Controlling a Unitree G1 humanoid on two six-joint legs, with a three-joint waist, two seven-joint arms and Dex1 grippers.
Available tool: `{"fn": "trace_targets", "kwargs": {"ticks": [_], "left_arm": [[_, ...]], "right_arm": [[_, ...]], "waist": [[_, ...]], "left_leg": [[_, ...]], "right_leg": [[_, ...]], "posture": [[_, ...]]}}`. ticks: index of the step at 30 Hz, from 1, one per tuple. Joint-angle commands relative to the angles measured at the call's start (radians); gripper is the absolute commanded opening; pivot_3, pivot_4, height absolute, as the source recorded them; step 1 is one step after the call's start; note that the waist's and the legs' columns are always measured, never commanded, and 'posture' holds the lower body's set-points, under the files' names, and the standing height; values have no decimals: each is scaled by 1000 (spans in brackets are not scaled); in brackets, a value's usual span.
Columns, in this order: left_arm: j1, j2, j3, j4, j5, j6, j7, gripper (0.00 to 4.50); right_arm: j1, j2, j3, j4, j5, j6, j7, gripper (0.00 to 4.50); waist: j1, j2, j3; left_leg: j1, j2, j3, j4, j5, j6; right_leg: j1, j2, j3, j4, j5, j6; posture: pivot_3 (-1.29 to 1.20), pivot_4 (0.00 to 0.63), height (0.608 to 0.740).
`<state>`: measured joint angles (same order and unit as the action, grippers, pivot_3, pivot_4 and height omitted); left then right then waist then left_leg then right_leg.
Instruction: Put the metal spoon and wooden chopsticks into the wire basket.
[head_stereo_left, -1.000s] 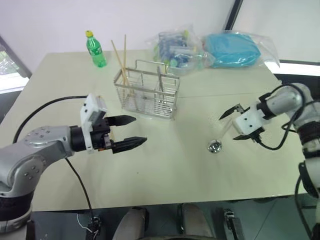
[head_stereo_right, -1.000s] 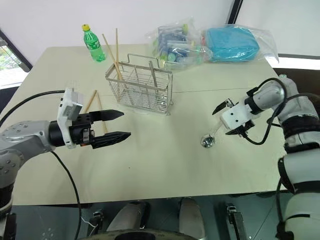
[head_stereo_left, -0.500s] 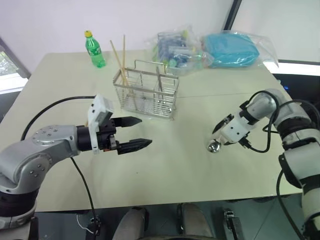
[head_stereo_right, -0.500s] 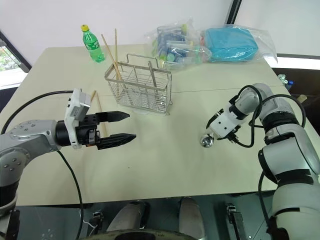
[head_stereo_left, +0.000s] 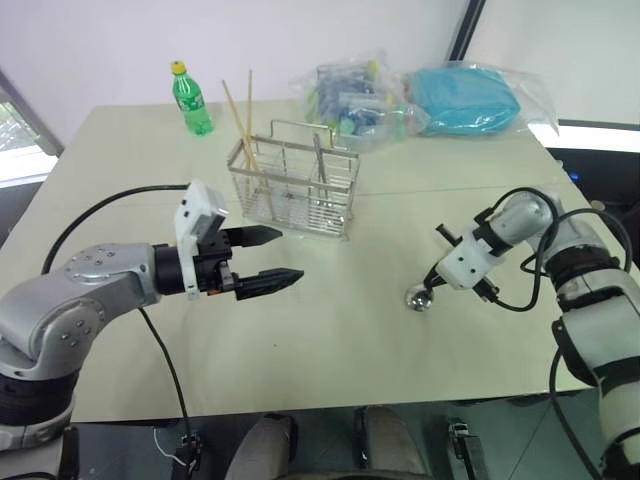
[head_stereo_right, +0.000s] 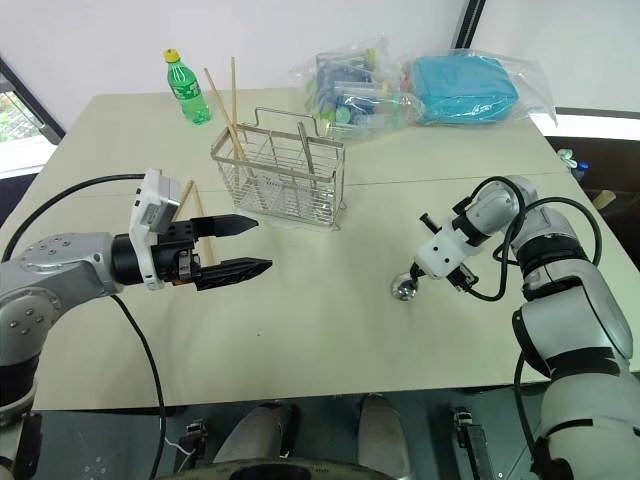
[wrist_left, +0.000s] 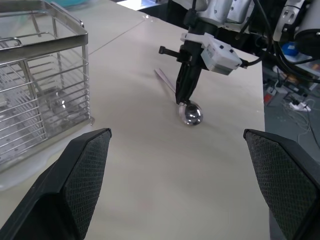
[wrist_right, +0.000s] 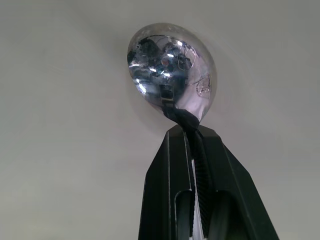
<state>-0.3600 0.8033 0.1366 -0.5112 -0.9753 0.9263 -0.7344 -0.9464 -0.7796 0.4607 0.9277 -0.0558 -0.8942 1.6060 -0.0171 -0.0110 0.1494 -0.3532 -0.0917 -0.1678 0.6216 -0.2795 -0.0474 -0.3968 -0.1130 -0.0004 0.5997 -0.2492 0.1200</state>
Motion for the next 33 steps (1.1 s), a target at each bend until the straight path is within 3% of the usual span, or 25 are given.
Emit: {"fn": "trace_targets", "kwargs": {"ticks": [1,3,6,11,14,19,24,28,31,33], "left_arm": [[-22,16,46,12,6,-23,-7,4500],[-32,22,65,23,5,-27,-7,4500],[-53,34,86,42,11,-33,-10,4500],[-92,40,103,83,20,-41,-8,4500],[-106,38,99,97,36,-51,-10,4500],[-113,29,93,105,57,-65,-7,4500],[-114,24,102,97,64,-67,5,4500],[-113,20,117,99,71,-69,24,4500],[-114,15,123,100,77,-72,42,4500],[-116,13,128,104,84,-77,55,4500]], "right_arm": [[91,-56,-71,-396,340,460,8,73],[128,-66,-153,-619,513,801,-40,73],[117,-29,-281,-822,744,1210,-256,73],[9,153,-472,-868,912,1517,-667,73],[-58,263,-528,-798,870,1530,-842,73],[-154,384,-572,-607,766,1445,-988,73],[-159,445,-549,-485,672,1384,-988,73],[-125,482,-551,-464,658,1452,-998,73],[-91,500,-552,-500,651,1490,-1004,1077],[-80,503,-551,-520,633,1493,-1016,2111]], "waist": [[3,0,0],[1,1,0],[5,1,0],[8,-1,-1],[9,-1,-1],[5,-2,-2],[1,-2,-2],[-2,-2,-2],[-2,-2,-2],[-2,-2,-2]], "left_leg": [[0,0,-2,0,0,0],[-1,0,-2,0,0,0],[-2,1,-2,1,0,0],[-2,1,-3,1,-3,6],[-2,0,-2,1,-3,6],[-4,0,-1,1,0,1],[-4,0,0,0,0,0],[-4,0,0,0,0,0],[-4,0,0,1,0,0],[-4,0,0,1,0,0]], "right_leg": [[0,0,0,0,0,0],[-1,0,0,0,0,0],[-3,0,0,1,1,-2],[-2,0,0,0,1,-2],[-3,0,0,0,2,-2],[-6,0,0,1,2,-2],[-7,0,1,3,2,-2],[-8,0,1,4,2,-2],[-9,0,1,10,2,-2],[-9,0,1,11,2,-2]], "posture": [[0,150,725],[0,150,725],[0,150,725],[0,150,725],[0,150,725],[0,150,725],[0,150,725],[0,150,725],[0,150,725],[0,150,725]]}}
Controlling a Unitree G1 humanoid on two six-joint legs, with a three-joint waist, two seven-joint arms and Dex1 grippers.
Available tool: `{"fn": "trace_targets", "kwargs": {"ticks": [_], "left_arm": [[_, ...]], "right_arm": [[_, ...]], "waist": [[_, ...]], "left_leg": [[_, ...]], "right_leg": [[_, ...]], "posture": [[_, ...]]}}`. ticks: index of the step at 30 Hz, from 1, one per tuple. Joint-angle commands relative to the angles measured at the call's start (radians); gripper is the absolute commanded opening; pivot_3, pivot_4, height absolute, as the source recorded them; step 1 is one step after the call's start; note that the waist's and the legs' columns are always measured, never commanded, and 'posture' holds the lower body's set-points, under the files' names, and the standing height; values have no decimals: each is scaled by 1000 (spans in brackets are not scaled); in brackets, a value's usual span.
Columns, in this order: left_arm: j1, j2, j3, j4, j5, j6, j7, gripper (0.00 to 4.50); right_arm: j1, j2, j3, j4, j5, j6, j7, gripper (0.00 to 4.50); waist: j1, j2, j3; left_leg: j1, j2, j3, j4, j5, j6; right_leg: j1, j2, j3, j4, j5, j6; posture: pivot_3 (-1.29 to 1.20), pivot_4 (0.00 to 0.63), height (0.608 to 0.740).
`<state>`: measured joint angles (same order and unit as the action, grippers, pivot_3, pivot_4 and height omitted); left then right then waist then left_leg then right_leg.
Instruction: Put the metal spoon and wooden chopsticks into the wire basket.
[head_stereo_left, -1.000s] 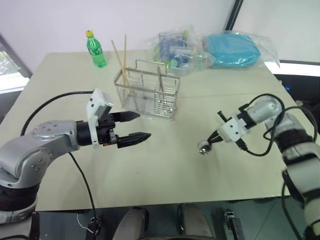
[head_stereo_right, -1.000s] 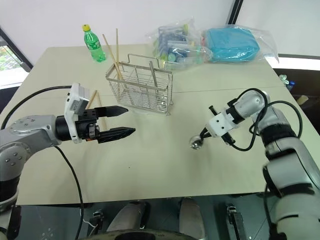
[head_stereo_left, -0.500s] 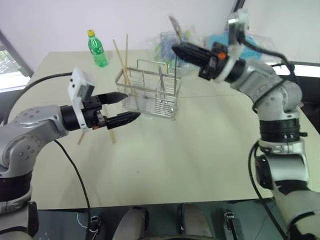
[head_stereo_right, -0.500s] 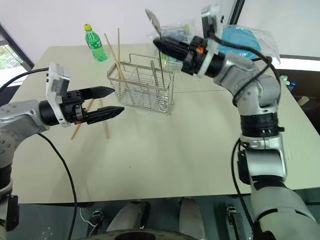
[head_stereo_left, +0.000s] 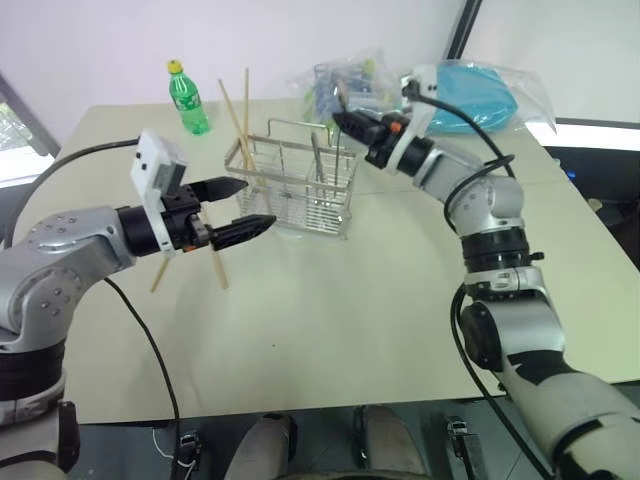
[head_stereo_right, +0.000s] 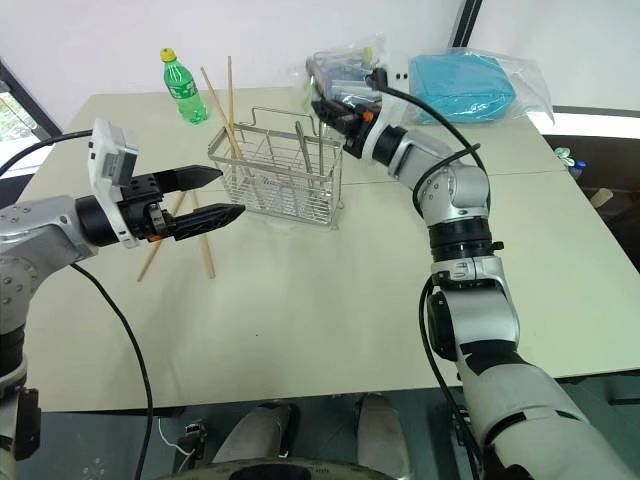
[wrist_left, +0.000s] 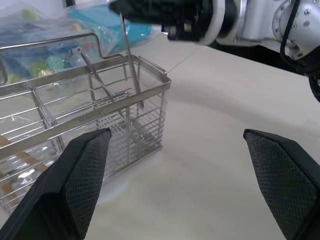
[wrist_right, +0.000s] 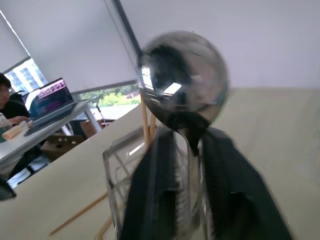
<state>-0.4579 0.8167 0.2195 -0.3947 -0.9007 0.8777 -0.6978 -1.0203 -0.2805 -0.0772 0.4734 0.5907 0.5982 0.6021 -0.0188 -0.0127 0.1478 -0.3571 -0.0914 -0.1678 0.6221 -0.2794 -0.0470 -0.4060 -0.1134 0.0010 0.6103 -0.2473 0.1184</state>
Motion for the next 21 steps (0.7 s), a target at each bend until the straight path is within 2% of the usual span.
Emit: {"fn": "trace_targets", "kwargs": {"ticks": [1,8,12,13,17,21], "left_arm": [[-21,-3,50,-7,12,-31,26,4500],[-95,-2,52,95,73,-64,62,4500],[-179,-15,83,196,111,-63,143,4500],[-210,-19,93,244,140,-48,204,4500],[-296,-20,86,435,253,103,429,4500],[-341,-11,22,564,342,193,468,4500]], "right_arm": [[-6,3,-19,-71,-16,5,-18,2528],[-77,-41,-58,-78,-16,22,-2,2528],[-147,-106,-87,-112,22,46,68,2528],[-150,-141,-89,-158,49,68,125,2528],[-11,-283,-45,-441,161,181,352,2528],[142,-354,-39,-642,259,278,409,2528]], "waist": [[0,0,0],[1,0,0],[1,0,0],[1,0,0],[4,-2,-1],[-1,-7,-4]], "left_leg": [[0,0,0,0,0,0],[0,0,0,0,0,0],[0,0,0,0,0,0],[0,0,0,0,0,0],[0,0,0,0,0,0],[1,0,0,0,-4,6]], "right_leg": [[0,0,0,0,0,0],[0,0,0,1,0,0],[-1,0,0,1,0,0],[-1,0,0,1,0,0],[0,0,-1,1,0,1],[1,0,-1,1,-1,2]], "posture": [[0,150,725],[0,150,725],[0,150,725],[0,150,725],[0,150,725],[0,150,725]]}}
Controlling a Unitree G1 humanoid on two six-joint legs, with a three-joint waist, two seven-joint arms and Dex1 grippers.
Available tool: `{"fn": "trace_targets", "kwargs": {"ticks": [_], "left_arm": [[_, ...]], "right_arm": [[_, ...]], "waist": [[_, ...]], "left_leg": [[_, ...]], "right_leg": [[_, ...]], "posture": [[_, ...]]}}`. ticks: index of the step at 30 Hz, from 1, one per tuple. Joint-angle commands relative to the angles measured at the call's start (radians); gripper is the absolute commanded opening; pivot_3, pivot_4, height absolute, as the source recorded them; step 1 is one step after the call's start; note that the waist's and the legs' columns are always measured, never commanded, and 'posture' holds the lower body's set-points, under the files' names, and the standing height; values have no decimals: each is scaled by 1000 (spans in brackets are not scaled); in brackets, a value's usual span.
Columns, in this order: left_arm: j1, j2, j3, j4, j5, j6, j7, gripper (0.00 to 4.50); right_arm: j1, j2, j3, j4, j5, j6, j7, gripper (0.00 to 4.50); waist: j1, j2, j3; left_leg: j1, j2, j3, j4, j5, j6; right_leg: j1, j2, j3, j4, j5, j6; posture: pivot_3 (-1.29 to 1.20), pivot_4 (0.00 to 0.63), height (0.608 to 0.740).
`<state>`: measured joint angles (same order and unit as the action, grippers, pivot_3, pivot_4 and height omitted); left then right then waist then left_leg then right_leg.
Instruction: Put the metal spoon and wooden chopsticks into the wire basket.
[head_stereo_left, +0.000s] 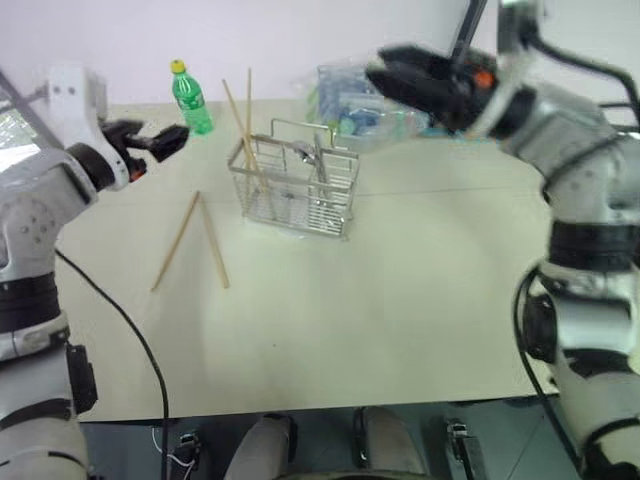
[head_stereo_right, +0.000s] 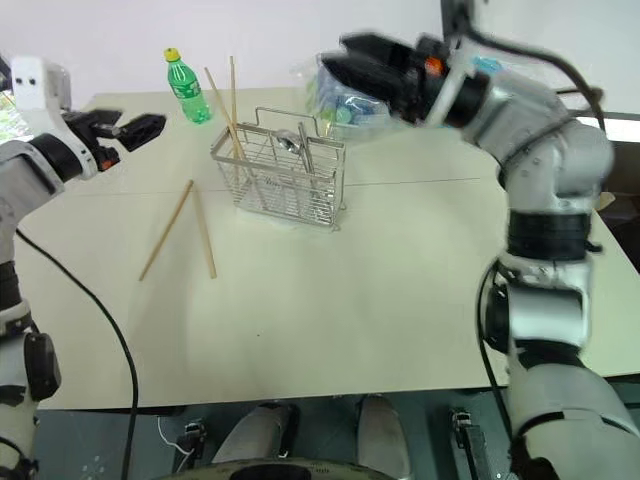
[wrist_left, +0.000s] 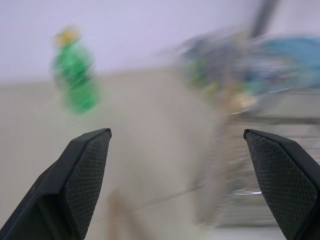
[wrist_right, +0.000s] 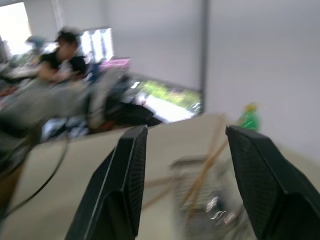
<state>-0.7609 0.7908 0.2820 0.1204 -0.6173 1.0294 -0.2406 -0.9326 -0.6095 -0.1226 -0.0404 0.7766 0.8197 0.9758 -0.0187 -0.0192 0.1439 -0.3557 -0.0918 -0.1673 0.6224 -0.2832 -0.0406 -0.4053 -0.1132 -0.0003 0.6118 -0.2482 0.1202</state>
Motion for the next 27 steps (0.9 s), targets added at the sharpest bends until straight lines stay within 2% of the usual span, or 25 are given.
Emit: {"fn": "trace_targets", "kwargs": {"ticks": [1,3,6,13,18,24,27], "left_arm": [[-48,20,-92,103,95,39,-15,4500],[-69,11,-163,204,144,25,-66,4500],[-102,-11,-242,356,207,-15,-148,4500],[-199,-81,-328,663,348,-147,-247,4500],[-263,-118,-343,845,437,-248,-268,4500],[-310,-149,-343,959,497,-292,-316,4500],[-322,-160,-328,993,512,-314,-325,3592]], "right_arm": [[112,-39,9,-190,95,82,35,2528],[194,-47,9,-276,121,112,11,2528],[238,-24,-4,-329,159,144,-61,2528],[294,4,-31,-386,224,181,-196,2528],[360,-52,-44,-440,260,195,-191,2528],[397,-105,-42,-457,272,186,-185,2528],[400,-110,-42,-454,263,178,-197,2579]], "waist": [[1,0,0],[6,0,0],[7,0,0],[8,-2,0],[12,-3,-1],[10,-4,-1],[10,-4,-1]], "left_leg": [[0,0,0,1,0,0],[-1,0,0,3,0,0],[-1,0,0,4,0,0],[-2,0,-1,5,0,0],[-3,-1,0,5,0,0],[-1,-1,0,5,-1,1],[-1,-1,0,6,-1,1]], "right_leg": [[0,0,0,1,0,0],[-1,0,0,1,0,0],[-1,0,0,1,0,0],[-2,-1,0,1,0,0],[-2,-2,0,1,0,0],[0,-2,0,1,0,0],[0,-2,-1,1,0,0]], "posture": [[0,150,725],[0,150,725],[0,150,725],[0,150,725],[0,150,725],[0,150,725],[0,150,725]]}}
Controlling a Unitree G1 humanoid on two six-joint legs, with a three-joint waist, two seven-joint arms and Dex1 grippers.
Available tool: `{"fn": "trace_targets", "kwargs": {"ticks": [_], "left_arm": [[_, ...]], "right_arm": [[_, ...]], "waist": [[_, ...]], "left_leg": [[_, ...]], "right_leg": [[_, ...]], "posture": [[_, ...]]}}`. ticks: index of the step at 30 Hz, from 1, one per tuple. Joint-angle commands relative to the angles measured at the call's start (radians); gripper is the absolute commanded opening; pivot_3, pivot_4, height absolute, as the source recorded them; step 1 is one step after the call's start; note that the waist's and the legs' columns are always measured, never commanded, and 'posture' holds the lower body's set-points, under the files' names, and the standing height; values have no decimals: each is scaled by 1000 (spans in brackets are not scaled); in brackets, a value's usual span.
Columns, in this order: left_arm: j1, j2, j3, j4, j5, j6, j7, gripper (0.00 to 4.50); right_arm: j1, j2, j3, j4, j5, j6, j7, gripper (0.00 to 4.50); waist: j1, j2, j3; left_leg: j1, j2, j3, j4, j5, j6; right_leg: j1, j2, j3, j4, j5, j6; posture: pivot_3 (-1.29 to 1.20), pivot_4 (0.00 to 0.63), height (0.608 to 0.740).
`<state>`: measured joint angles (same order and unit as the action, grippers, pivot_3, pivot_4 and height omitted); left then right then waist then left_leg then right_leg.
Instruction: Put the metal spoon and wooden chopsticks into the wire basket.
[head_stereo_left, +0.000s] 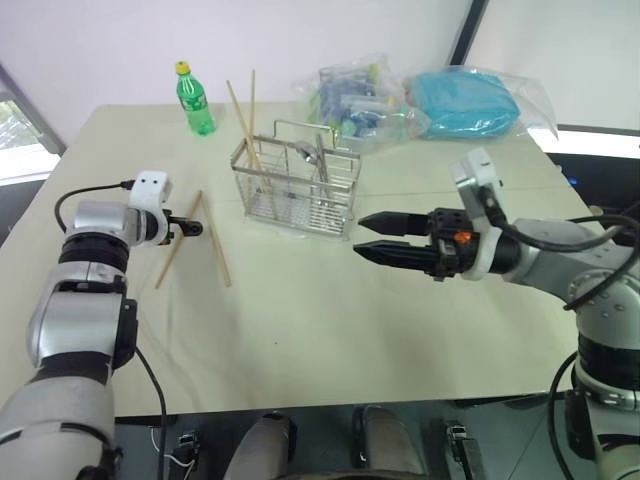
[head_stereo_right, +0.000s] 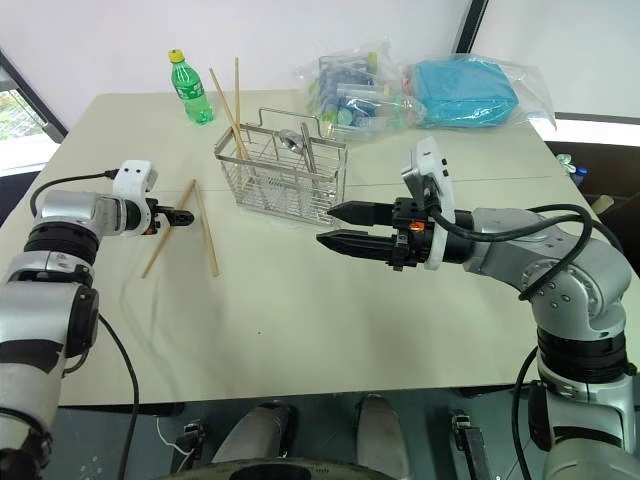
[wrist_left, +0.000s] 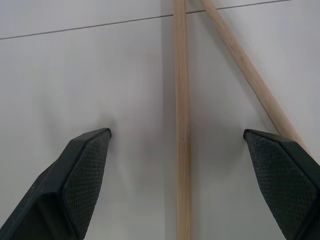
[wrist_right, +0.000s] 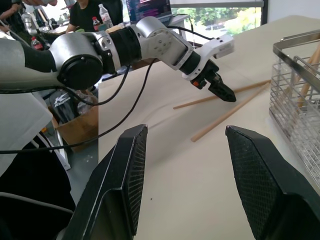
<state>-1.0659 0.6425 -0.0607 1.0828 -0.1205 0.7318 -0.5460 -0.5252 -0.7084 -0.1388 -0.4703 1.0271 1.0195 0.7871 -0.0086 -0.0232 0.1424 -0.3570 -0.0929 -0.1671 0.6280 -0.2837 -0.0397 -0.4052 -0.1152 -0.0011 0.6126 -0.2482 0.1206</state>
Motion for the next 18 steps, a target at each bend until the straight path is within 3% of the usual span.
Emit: {"fn": "trace_targets", "kwargs": {"ticks": [1,7,13,18], "left_arm": [[-20,-13,21,39,19,-23,-19,3119],[-36,-10,56,60,37,-53,8,113],[-46,13,181,24,-7,-222,136,42],[-52,27,322,-91,-52,-498,282,42]], "right_arm": [[-7,-11,-25,-22,12,-24,-11,2579],[-4,-26,-9,-15,-5,-36,8,2579],[-4,-34,-1,7,-25,-53,19,2579],[-9,-30,-16,16,-14,-45,3,2579]], "waist": [[1,0,0],[2,-1,0],[0,-2,1],[0,-5,1]], "left_leg": [[0,0,0,0,0,0],[0,0,0,1,0,0],[-1,0,-1,1,0,0],[-2,0,-1,0,0,-1]], "right_leg": [[0,0,0,0,0,0],[0,-1,0,0,0,1],[-1,0,0,0,1,1],[-2,-1,0,0,1,1]], "posture": [[0,150,725],[0,150,725],[0,150,725],[0,150,725]]}}
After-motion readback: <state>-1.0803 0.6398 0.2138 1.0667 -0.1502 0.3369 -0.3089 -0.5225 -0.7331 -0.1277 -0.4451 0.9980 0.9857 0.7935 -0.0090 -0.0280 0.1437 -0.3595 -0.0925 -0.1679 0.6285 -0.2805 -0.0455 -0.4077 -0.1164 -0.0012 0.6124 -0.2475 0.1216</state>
